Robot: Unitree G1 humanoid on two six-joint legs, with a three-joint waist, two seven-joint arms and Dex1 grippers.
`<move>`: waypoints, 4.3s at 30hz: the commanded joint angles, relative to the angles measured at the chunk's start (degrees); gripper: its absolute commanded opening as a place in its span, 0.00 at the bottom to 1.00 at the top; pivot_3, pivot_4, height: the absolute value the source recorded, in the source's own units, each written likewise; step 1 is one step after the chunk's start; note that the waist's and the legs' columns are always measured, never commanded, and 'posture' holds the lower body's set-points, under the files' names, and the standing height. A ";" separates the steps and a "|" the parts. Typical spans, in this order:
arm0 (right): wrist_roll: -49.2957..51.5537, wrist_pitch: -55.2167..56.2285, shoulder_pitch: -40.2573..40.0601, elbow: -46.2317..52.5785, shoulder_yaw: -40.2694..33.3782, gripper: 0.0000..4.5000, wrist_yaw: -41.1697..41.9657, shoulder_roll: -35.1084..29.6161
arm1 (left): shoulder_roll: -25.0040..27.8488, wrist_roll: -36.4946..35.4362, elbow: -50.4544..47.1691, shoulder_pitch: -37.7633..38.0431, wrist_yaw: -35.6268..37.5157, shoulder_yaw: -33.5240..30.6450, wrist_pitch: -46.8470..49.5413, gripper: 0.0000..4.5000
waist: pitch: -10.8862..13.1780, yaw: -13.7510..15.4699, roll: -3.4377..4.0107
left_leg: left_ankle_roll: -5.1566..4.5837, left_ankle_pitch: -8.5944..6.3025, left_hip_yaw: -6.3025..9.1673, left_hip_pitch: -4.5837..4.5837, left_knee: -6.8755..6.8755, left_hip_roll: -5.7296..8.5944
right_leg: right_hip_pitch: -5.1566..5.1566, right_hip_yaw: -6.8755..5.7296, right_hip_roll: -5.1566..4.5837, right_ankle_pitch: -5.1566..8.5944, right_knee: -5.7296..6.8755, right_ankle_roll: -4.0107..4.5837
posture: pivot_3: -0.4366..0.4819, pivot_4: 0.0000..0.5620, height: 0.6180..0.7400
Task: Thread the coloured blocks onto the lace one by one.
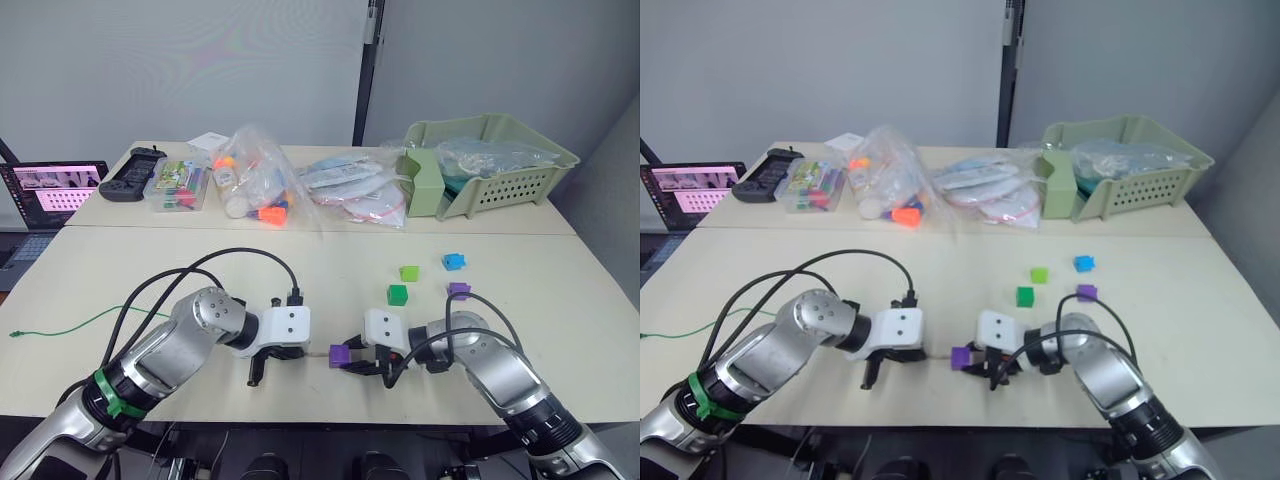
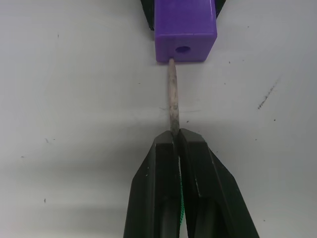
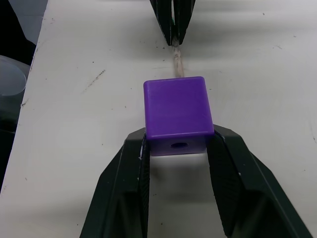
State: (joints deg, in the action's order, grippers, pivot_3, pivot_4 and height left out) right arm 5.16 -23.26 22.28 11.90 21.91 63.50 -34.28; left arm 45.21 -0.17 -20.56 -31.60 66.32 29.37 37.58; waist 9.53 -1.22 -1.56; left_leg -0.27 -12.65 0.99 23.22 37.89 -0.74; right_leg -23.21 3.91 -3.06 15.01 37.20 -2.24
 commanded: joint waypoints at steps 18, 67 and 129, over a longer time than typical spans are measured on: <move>-0.17 -3.50 0.92 3.68 2.15 0.25 -1.66 3.65 | -8.59 1.66 1.67 -2.61 -1.25 0.38 -3.18 0.00 | -0.03 0.36 -0.01 | 0.00 0.01 0.00 -0.12 0.18 0.02 | 0.19 -0.03 0.02 -0.02 0.05 0.03 | 0.48 0.27 1.00; 0.73 -4.23 -0.06 5.24 1.04 0.25 -3.56 -0.20 | -0.51 -1.59 -2.16 -0.31 1.25 -2.09 -0.24 0.00 | -0.02 0.37 -0.02 | 0.00 0.00 0.05 0.06 0.20 -0.01 | 0.03 -0.03 0.04 -0.02 0.08 0.02 | 0.48 0.27 1.00; 2.00 -15.54 -1.46 10.39 0.57 0.25 -6.96 -3.03 | -9.15 -8.62 25.15 7.17 7.58 -11.57 -33.33 0.12 | -0.03 0.59 -0.01 | 0.00 0.00 0.19 0.08 0.20 0.03 | 0.07 -0.09 -0.10 -0.03 0.02 0.03 | 0.48 0.27 1.00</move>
State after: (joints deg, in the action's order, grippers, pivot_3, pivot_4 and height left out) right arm 6.94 -37.72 21.56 20.97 23.17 56.65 -36.40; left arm 36.24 -9.06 5.02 -24.40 73.86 17.90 5.63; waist 9.50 -0.62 -1.57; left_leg -0.27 -12.65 1.18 23.30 38.10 -0.71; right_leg -23.14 3.82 -3.16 14.98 37.22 -2.21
